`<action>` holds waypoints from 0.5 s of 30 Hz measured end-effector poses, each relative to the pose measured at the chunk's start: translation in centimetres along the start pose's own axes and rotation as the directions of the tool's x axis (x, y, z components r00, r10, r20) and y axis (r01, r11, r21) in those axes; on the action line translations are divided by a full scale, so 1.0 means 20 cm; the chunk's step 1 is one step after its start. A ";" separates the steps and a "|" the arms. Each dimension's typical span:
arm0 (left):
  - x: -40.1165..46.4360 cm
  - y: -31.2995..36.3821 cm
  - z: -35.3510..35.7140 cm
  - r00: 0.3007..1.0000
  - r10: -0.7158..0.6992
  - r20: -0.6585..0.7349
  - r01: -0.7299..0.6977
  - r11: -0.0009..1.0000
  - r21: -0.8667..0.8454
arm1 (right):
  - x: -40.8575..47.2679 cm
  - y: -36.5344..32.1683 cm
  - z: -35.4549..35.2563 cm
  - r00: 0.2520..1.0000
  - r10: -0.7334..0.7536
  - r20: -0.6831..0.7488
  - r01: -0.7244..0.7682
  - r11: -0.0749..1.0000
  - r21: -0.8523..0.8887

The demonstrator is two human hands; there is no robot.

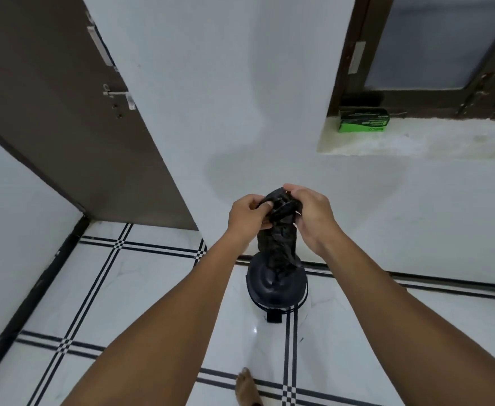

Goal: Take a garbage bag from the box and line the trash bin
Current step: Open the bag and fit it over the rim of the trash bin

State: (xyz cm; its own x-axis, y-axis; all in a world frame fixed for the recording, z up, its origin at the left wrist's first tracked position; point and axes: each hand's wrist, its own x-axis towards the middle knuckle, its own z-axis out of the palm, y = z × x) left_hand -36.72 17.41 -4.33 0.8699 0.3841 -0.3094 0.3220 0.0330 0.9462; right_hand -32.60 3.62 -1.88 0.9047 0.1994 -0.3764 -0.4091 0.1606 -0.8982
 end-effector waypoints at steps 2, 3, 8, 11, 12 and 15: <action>0.10 -0.04 -0.06 1.000 -0.018 -0.019 0.017 0.999 -0.036 | 0.08 0.05 0.05 0.999 -0.036 -0.032 0.033 0.996 -0.088; 0.14 -0.06 -0.09 0.999 -0.023 -0.033 0.022 0.999 -0.047 | 0.13 0.08 0.08 0.998 -0.042 -0.048 0.036 0.992 -0.118; 0.23 -0.14 -0.10 0.983 -0.131 0.126 0.151 0.975 -0.163 | 0.26 0.20 0.14 0.987 -0.018 -0.159 -0.003 0.991 -0.131; 0.25 -0.18 -0.08 0.973 -0.135 0.188 0.160 0.979 -0.126 | 0.32 0.26 0.14 0.985 0.019 -0.172 -0.034 0.996 -0.088; 0.26 -0.19 -0.08 0.973 -0.140 0.185 0.168 0.975 -0.146 | 0.34 0.28 0.13 0.984 0.031 -0.174 -0.045 0.996 -0.076; 0.30 -0.24 -0.08 0.972 -0.204 0.117 0.219 0.966 -0.140 | 0.35 0.32 0.08 0.978 0.072 -0.195 -0.076 0.997 -0.010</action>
State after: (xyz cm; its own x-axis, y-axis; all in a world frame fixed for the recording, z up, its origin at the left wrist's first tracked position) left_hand -33.71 21.11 -10.61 0.8238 0.2585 -0.5046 0.4494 0.2449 0.8591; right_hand -28.99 7.60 -9.89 0.8785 0.0181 -0.4773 -0.4752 0.1351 -0.8694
